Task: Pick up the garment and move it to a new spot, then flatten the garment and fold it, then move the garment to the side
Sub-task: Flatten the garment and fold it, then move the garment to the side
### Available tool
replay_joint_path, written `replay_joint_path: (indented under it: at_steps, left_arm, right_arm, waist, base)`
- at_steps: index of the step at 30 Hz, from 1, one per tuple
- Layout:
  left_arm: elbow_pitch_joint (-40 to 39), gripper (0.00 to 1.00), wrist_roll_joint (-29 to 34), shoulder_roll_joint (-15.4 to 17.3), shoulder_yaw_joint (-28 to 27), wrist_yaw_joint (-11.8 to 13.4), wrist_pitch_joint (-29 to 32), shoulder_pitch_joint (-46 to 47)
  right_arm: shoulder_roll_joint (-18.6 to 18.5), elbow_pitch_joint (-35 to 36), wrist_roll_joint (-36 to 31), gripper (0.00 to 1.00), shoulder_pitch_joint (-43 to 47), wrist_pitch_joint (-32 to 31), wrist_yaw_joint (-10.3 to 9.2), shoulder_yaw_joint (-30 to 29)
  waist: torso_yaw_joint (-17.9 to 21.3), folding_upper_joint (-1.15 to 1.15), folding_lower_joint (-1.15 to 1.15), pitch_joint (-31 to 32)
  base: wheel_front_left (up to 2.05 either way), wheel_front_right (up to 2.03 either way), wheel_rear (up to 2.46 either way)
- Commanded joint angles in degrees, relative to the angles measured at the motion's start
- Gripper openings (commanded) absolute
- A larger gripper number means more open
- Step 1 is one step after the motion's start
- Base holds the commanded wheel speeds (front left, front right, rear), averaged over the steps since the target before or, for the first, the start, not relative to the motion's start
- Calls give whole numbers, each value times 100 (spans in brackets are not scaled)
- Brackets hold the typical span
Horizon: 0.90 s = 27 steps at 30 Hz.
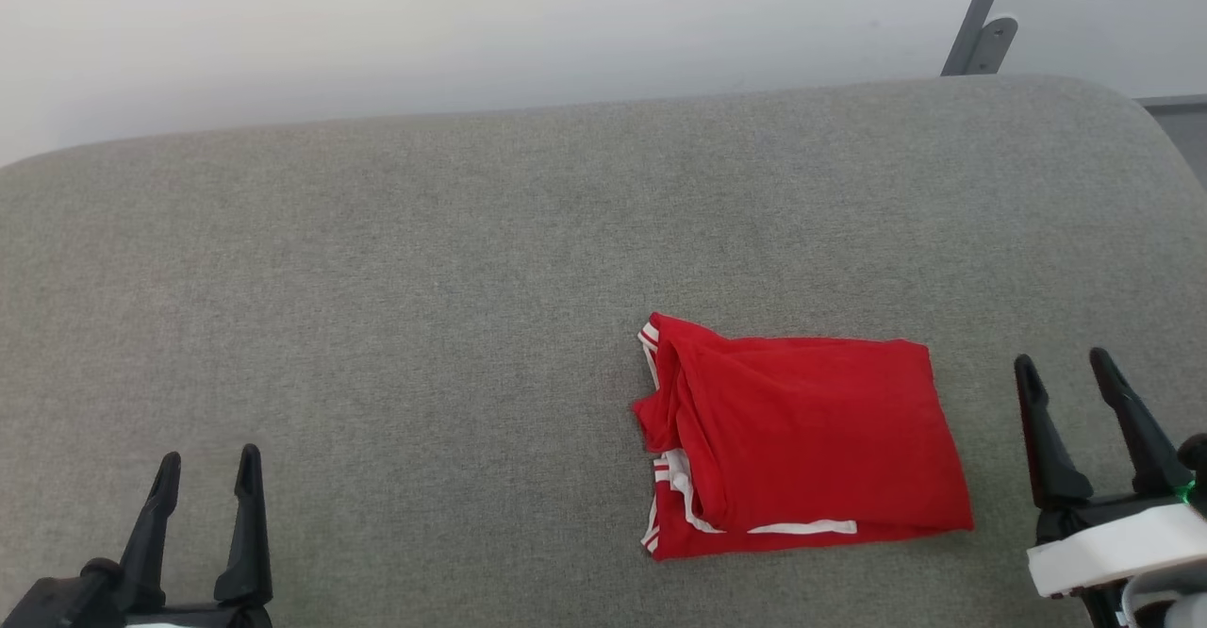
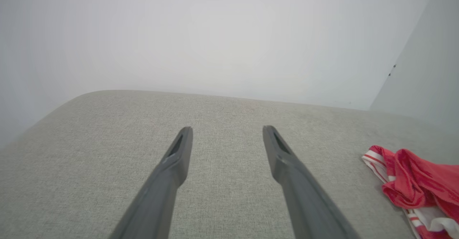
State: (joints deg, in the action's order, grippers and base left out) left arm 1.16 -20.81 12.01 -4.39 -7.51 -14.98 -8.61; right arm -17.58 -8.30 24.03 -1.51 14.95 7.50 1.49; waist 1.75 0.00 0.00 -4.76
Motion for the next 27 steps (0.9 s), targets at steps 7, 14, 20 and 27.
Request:
replay_joint_path:
  at_steps: [7, 14, 20, 27]
  left_arm:
    - [-175, 100, 110, -47, -47, 7, -27, -67]
    - [-161, 100, 56, -72, 12, 7, -27, 53]
    - [-185, 100, 24, -32, 120, 7, -26, 293]
    - [-66, 100, -166, 85, 546, 7, -26, 945]
  right_arm:
    - [114, 327, -119, 100, 179, -203, -2, -226]
    - [255, 392, -190, 100, 85, -350, -2, -298]
    - [140, 347, -181, 100, -155, -1270, -2, -208]
    - [-515, 123, 126, 100, -998, -3867, -4, 306]
  waist:
    - [-21, 0, 0, -69]
    - [-24, 0, 0, -122]
    - [-50, 0, 0, -392]
    - [-119, 0, 0, -952]
  base:
    - [0, 0, 0]
    - [0, 0, 0]
    - [0, 0, 0]
    - [0, 0, 0]
